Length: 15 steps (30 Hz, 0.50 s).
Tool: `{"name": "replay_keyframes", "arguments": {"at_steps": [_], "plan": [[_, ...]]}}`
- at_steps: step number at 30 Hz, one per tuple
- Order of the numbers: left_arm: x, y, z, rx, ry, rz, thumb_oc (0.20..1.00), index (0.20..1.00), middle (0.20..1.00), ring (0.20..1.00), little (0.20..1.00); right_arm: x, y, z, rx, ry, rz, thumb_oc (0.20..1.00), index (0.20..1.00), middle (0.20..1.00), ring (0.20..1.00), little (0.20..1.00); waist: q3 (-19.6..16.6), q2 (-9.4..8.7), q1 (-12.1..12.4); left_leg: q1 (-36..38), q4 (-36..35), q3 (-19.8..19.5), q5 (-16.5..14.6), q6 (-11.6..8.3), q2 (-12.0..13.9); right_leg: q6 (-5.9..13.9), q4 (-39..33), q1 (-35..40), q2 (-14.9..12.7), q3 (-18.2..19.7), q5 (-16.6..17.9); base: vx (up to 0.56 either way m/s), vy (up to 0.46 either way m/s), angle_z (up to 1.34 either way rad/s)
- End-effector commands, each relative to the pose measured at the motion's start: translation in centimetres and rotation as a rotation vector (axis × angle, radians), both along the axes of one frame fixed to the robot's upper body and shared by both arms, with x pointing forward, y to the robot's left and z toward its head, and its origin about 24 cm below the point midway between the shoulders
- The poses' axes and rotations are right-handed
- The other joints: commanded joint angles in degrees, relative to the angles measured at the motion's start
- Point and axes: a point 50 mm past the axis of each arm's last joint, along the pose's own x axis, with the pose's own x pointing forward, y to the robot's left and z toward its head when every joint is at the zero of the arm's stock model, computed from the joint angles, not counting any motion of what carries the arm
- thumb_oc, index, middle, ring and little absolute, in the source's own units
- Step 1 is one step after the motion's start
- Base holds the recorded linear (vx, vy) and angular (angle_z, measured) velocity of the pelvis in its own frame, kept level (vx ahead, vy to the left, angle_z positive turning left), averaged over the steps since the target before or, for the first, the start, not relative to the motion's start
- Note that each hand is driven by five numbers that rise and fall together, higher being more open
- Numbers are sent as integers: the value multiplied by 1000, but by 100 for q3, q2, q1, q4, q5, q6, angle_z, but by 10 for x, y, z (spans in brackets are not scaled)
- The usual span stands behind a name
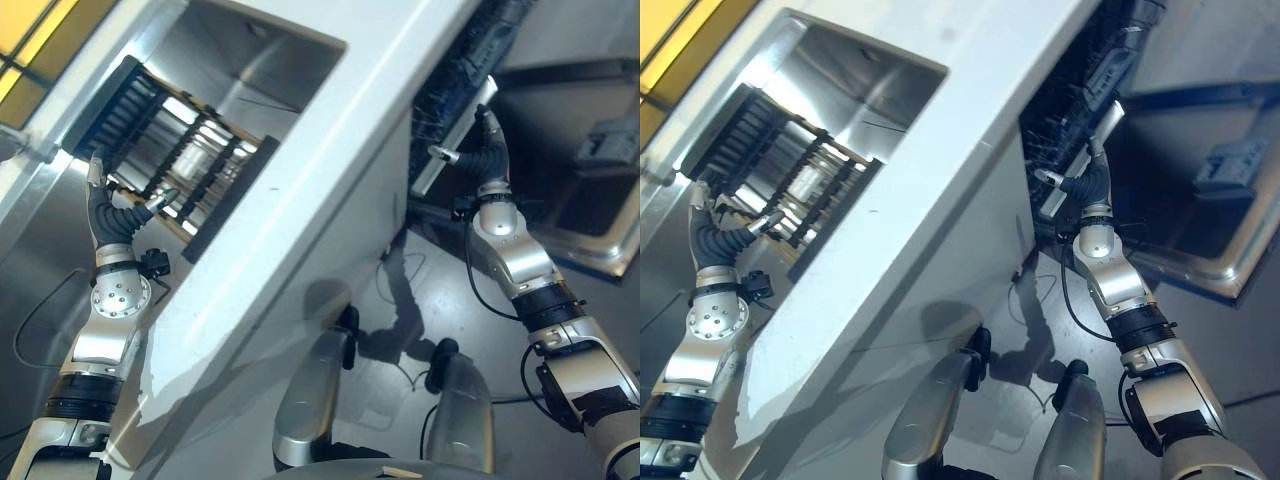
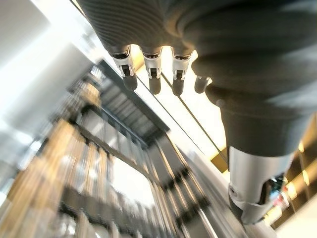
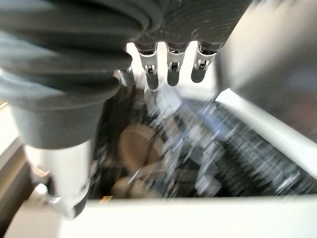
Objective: Pick up plates and place into dishwasher.
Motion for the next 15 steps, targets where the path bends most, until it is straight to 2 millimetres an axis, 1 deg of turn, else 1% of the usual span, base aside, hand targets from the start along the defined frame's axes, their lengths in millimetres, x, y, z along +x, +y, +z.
{"name": "replay_keyframes", "arguments": {"at_steps": [1,2,3,6,7,8,11,12,15], "plan": [[4,-18,9,-45,-93,-26,1000,1000,1000,1000,1000,-5,-7,31,5,-163,-55,1000,1000,1000,1000,1000,34,10,-211,176,-632,228,428,327,-460,-152,-247,431,69,27,125,-105,-50,-13],[2,-19,5,-57,-89,-21,1000,1000,1000,1000,1000,-10,-12,27,6,-170,-94,1000,1000,1000,1000,1000,16,8,-282,225,-652,228,418,305,-457,-175,-237,462,92,71,61,-92,-31,-15],[2,-20,5,-57,-89,-21,1000,1000,1000,1000,1000,-11,-12,27,6,-173,-98,1000,1000,1000,1000,1000,-9,32,-271,212,-690,224,465,304,-433,-184,-292,453,122,65,121,-92,-24,-13],[-4,-20,-6,-77,-78,-2,1000,1000,1000,1000,1000,-23,-24,13,53,-187,-196,1000,1000,1000,1000,1000,-93,77,-469,302,-800,263,509,234,-369,-245,-331,497,245,245,46,-89,-4,-20],[-4,-20,-7,-80,-76,1,1000,1000,1000,1000,1000,-25,-25,10,55,-184,-204,1000,1000,1000,1000,1000,-121,108,-481,295,-844,270,559,228,-337,-258,-388,488,293,270,99,-61,8,-23],[-6,-20,-11,-90,-70,8,1000,1000,1000,1000,1000,-31,-30,2,85,-188,-242,1000,1000,1000,1000,1000,-163,141,-557,310,-884,290,586,213,-315,-277,-418,489,364,350,96,-68,2,-18],[-10,-19,-19,-99,-53,17,1000,1000,1000,1000,1000,-44,-40,-16,135,-179,-320,1000,1000,1000,1000,1000,-241,172,-665,326,-942,359,624,192,-263,-294,-482,498,458,463,108,-37,-8,-20],[-11,-19,-22,-104,-45,23,1000,1000,1000,1000,1000,-51,-45,-24,145,-173,-359,1000,1000,1000,1000,1000,-267,189,-723,336,-975,396,647,182,-231,-297,-510,501,494,507,115,-25,-7,-26],[-16,-20,-31,-120,-27,36,1000,1000,1000,1000,1000,-66,-54,-41,143,-172,-449,1000,1000,1000,1000,1000,-304,239,-831,373,-1058,470,694,163,-172,-299,-559,493,551,581,132,0,23,-21]]}}
